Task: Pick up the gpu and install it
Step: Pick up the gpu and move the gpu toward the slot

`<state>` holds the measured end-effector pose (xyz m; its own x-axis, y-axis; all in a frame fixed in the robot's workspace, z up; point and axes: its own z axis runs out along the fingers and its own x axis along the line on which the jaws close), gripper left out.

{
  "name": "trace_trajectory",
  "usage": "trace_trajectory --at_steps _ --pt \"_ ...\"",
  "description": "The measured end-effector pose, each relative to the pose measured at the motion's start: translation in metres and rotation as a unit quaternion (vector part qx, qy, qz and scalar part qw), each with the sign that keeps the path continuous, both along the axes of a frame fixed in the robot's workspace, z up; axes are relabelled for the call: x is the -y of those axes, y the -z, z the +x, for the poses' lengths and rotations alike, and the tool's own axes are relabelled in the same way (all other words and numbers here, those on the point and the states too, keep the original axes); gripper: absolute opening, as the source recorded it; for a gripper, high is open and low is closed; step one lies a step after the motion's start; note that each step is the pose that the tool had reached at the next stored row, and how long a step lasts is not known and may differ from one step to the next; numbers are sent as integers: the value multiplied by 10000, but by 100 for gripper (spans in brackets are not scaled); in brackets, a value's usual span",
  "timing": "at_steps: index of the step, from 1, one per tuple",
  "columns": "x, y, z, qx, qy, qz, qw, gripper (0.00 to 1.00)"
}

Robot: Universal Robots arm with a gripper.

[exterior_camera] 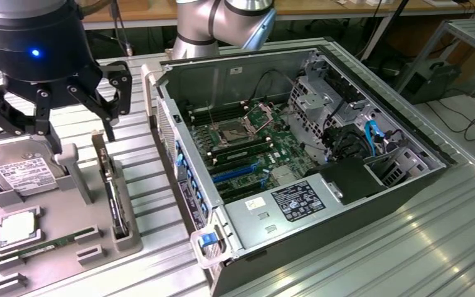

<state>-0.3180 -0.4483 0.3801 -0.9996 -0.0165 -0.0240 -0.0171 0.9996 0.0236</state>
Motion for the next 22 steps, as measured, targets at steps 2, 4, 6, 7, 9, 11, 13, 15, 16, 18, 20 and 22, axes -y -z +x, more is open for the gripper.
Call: trace_trajectory --at_steps 2,4,6,7,9,11,13,15,16,18,20,22 --pt "-5 35 1 1 -44 -8 10000 66" --pt "-6 70 0 0 -68 -9 10000 66" --pt "-9 130 0 0 -72 -9 10000 66" --pt "-10 149 0 0 -72 -9 10000 66" --pt "-10 176 0 1 -72 -9 10000 66" --pt "-11 216 0 1 -71 -9 10000 66" --pt "-9 254 -1 2 -53 -8 10000 66" --pt "-9 290 0 2 -42 -8 10000 66" --pt "-9 308 0 2 -41 -8 10000 66" --pt "-7 344 0 2 -40 -9 10000 66" --pt "-4 384 0 3 -38 -8 10000 66" --pt "-3 418 0 5 -36 -9 10000 66"
